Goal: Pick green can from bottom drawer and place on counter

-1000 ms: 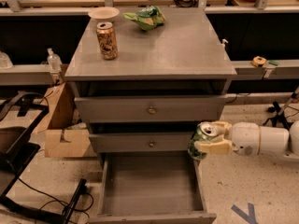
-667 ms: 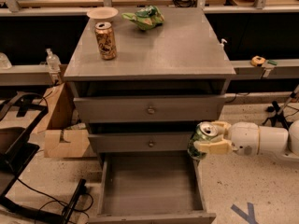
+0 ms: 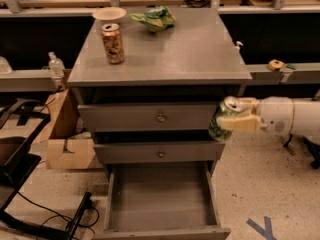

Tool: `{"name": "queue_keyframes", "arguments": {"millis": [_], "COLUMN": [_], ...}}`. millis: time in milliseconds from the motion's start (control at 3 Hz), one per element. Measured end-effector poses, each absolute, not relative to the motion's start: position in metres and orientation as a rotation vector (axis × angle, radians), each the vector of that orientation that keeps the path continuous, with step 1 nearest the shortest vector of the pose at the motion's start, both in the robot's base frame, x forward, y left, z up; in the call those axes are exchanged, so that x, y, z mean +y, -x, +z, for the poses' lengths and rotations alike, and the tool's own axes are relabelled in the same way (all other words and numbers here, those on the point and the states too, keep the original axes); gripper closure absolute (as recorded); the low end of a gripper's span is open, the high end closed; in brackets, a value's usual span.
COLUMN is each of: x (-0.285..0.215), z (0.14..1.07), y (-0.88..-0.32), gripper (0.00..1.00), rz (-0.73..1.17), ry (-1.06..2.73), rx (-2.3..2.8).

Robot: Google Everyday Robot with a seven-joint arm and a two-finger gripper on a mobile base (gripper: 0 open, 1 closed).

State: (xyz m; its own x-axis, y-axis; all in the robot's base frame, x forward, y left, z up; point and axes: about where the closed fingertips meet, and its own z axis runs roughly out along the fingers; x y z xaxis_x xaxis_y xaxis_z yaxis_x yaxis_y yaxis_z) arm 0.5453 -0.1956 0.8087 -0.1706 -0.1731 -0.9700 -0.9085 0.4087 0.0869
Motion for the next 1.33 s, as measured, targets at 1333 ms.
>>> {"name": "queue_keyframes", "arguments": {"millis": [1333], "x": [-0.194], "z": [0.917], "y": [-0.741], "gripper": [1.0], "rz": [0.814], "ry": [0.903], "rx": [1.705]}}
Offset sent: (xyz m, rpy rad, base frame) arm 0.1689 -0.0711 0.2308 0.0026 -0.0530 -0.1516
